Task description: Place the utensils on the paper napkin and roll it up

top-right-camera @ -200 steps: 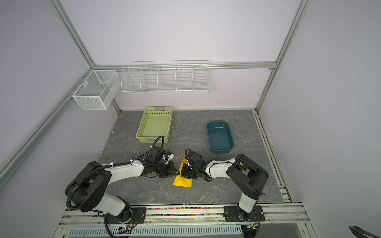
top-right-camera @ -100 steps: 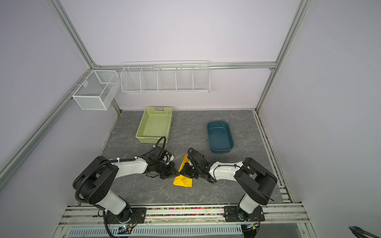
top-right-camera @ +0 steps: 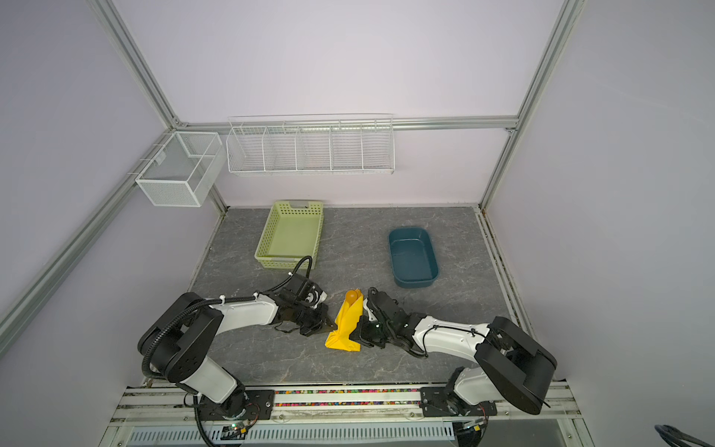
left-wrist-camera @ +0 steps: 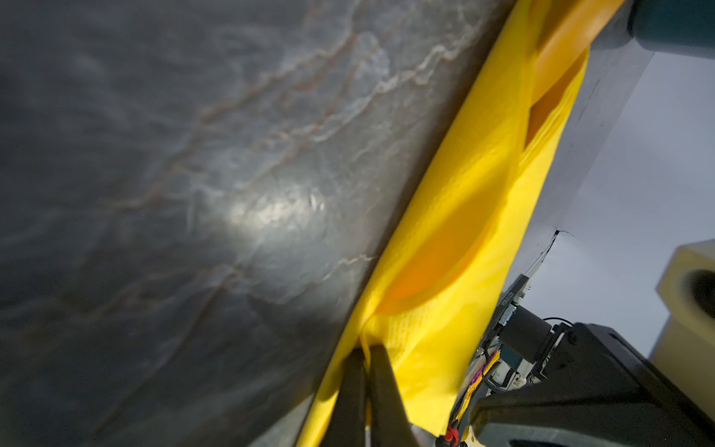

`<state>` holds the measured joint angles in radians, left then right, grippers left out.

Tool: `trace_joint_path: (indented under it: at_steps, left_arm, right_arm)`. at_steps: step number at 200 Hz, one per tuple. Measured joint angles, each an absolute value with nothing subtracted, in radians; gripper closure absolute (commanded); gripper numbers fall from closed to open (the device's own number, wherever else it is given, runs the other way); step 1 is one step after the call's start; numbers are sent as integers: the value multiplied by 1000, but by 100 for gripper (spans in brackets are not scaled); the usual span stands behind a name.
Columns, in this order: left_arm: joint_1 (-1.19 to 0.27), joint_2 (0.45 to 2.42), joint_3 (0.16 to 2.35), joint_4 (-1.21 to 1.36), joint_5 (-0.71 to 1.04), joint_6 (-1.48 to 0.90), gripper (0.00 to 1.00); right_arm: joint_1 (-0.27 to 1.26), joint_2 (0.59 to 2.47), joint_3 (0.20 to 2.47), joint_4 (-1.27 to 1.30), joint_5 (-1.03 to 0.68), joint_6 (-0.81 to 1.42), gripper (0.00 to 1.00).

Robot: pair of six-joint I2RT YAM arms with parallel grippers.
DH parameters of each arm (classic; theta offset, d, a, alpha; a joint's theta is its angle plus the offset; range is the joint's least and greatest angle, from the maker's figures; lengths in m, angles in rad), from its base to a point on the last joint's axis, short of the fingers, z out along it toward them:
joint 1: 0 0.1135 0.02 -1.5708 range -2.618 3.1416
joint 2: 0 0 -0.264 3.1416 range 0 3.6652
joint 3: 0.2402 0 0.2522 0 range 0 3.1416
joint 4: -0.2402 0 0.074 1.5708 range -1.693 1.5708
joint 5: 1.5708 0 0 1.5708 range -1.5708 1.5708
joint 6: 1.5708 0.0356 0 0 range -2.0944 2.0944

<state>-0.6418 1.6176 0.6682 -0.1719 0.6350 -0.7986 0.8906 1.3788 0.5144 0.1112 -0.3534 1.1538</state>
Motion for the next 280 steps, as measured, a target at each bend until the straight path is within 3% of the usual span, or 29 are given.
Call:
trace_joint_path:
  at_steps: [51, 151, 280]
  left_arm:
    - [-644, 1598, 682, -225, 603, -795, 100]
    - [-666, 1451, 785, -338, 604, -832, 100]
    - [-768, 1760, 889, -132, 657, -939, 100]
  right_arm:
    - [880, 1512, 495, 181, -404, 1150, 93]
    - [867, 1574, 505, 261, -469, 1118, 93]
    - [865, 1585, 505, 282, -487, 1106, 93]
